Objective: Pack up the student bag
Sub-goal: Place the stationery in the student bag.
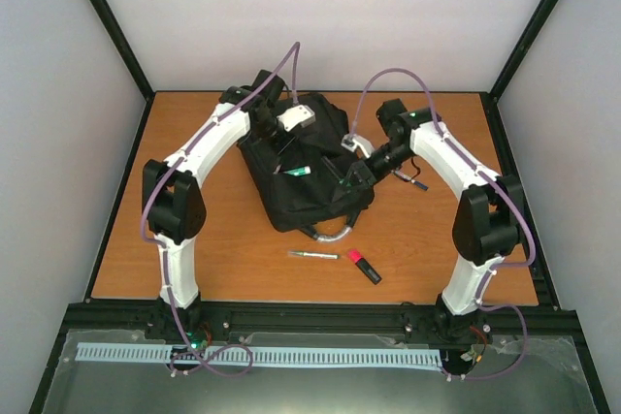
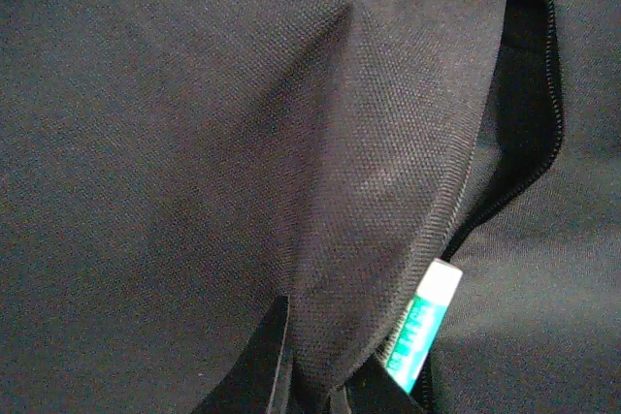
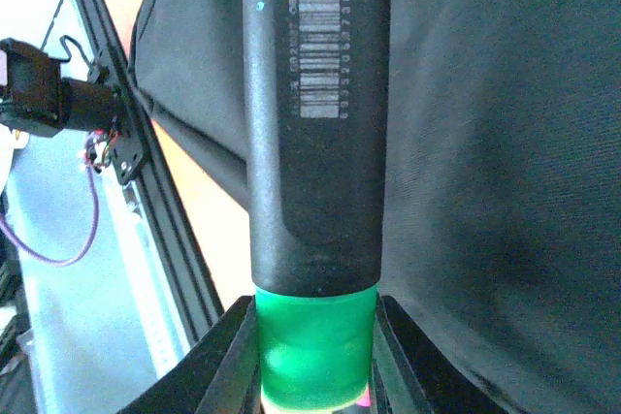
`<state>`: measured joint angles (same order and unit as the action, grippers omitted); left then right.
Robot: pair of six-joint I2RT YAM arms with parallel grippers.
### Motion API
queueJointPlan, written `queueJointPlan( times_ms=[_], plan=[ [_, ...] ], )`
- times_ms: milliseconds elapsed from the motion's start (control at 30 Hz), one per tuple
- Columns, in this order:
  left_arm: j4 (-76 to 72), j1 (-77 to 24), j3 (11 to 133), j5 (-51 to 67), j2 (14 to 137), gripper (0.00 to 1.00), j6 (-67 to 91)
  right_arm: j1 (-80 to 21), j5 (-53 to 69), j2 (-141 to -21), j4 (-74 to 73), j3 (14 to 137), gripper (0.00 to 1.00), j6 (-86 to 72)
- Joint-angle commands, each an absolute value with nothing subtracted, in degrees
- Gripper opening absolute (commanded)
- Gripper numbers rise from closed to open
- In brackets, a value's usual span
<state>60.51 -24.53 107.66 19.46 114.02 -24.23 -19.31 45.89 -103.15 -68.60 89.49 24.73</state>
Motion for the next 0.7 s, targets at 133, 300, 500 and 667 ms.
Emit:
queueJointPlan(
  times_ms=[133,300,500,667],
  plan=[
    [57.9,-24.9,113.6,23.7,114.4,0.01,-22.8,-23.6,42.4,-105.0,-65.0,87.9,0.16,15.5],
    [57.9,-24.9,113.7,23.6,114.0,0.01,-22.8,-27.9,36.3,-107.4,-66.0,90.0,0.16,15.2],
    [57.8,-24.9,114.3,22.4,114.2,0.01,-23.1,-31.0,30.3,-107.4,-64.5,87.8,0.12,12.7],
    [58.2,-24.9,115.0,24.8,114.2,0.01,-22.7,-32.0,26.2,-110.0,-62.4,91.3,0.11,11.2]
  ],
)
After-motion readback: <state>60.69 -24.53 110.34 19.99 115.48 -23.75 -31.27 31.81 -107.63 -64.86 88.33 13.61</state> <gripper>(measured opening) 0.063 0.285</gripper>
